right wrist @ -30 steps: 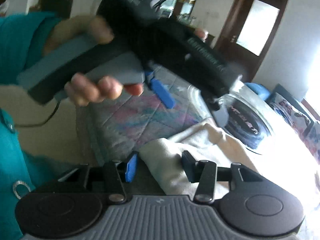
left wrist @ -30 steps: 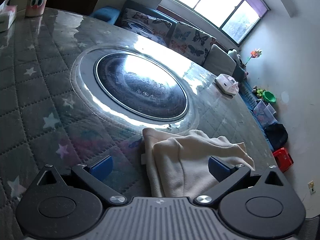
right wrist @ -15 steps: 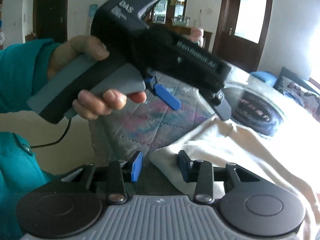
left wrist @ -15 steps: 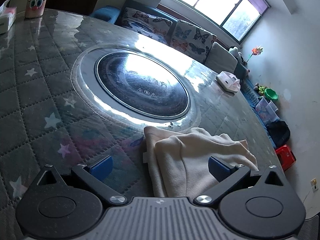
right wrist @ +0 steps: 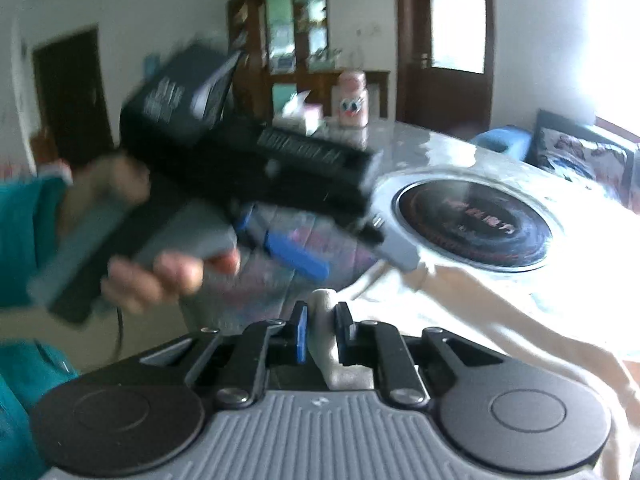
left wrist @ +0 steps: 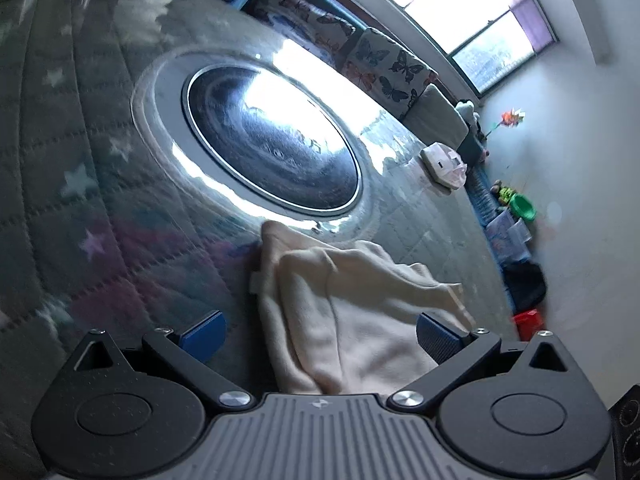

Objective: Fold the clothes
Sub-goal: 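Fold the sweatshirt over with the left gripper while the right gripper grasps its edge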

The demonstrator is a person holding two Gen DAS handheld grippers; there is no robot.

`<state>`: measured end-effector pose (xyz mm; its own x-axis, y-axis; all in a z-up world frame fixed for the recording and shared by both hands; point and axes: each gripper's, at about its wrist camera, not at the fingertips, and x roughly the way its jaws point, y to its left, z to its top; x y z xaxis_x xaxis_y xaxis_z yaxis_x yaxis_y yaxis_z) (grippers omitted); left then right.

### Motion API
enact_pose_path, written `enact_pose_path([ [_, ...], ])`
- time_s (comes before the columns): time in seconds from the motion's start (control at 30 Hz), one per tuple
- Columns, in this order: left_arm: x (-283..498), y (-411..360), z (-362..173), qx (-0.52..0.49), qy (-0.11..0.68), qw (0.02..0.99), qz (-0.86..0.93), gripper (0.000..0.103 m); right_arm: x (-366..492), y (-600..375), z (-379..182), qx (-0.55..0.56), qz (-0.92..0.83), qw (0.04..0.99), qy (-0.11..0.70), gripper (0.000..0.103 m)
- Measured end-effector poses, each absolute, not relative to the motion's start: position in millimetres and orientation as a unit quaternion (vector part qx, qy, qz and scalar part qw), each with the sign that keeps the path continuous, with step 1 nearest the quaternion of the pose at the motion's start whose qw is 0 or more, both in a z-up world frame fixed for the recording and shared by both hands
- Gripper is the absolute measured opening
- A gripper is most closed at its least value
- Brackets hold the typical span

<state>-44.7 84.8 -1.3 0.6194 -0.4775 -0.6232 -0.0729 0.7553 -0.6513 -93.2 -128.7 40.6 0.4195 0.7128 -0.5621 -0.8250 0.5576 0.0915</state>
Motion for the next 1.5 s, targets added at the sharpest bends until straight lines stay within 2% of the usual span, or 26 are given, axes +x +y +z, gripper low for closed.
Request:
enact_pose_path([
  [0.1,-38.6,80.2,-7.2,-0.361,0.426,0.818,-0.14,0.097,-84.9,-142.1,50.1,-0.059,0.459,0.839,0.284,0.012],
  [0.2,-31.9,71.6,-11.7,-0.37,0.433,0.807,-0.154,0.078,-81.7,-149.3,51.4,-0.04,0.461,0.839,0.286,0.012],
  [0.27,-27.9,66.1,-14.6,-0.368,0.438,0.804,-0.16,0.057,-80.3,-153.4,51.3,-0.03,0.463,0.838,0.287,0.012],
  [0.37,-23.7,61.6,-20.6,-0.366,0.447,0.801,-0.159,0.032,-80.9,-156.5,48.5,-0.03,0.461,0.839,0.287,0.012],
  [0.47,-23.5,62.3,-22.8,-0.359,0.449,0.803,-0.156,0.023,-82.0,-159.2,45.2,-0.034,0.46,0.84,0.287,0.013],
  [0.57,-23.5,61.1,-22.1,-0.35,0.449,0.807,-0.156,0.022,-85.4,-166.9,44.7,-0.028,0.453,0.843,0.289,0.021],
  [0.73,-23.3,58.4,-20.3,-0.334,0.448,0.815,-0.156,0.022,-85.5,-200.6,47.1,-0.013,0.391,0.873,0.292,0.025],
  [0.87,-22.2,55.8,-19.3,-0.322,0.448,0.819,-0.157,0.022,-74.6,-238.0,41.1,-0.011,0.301,0.906,0.297,0.039],
  [1.1,-20.1,52.0,-16.6,-0.301,0.449,0.826,-0.159,0.022,-37.4,-296.1,7.8,0.032,0.161,0.933,0.319,0.04],
  [1.4,-14.9,48.6,-14.1,-0.274,0.45,0.835,-0.161,0.022,-19.1,-301.0,-10.7,0.081,0.158,0.929,0.325,0.039],
  [1.43,-14.3,48.3,-13.7,-0.271,0.45,0.836,-0.161,0.022,-19.1,-300.4,-10.8,0.083,0.158,0.929,0.324,0.036],
  [1.47,-13.6,47.7,-13.1,-0.266,0.45,0.837,-0.162,0.022,-18.7,-300.1,-11.0,0.086,0.157,0.929,0.323,0.028],
  [1.5,-12.7,46.9,-12.1,-0.261,0.45,0.838,-0.162,0.022,-17.9,-300.4,-11.1,0.092,0.158,0.928,0.324,0.025],
])
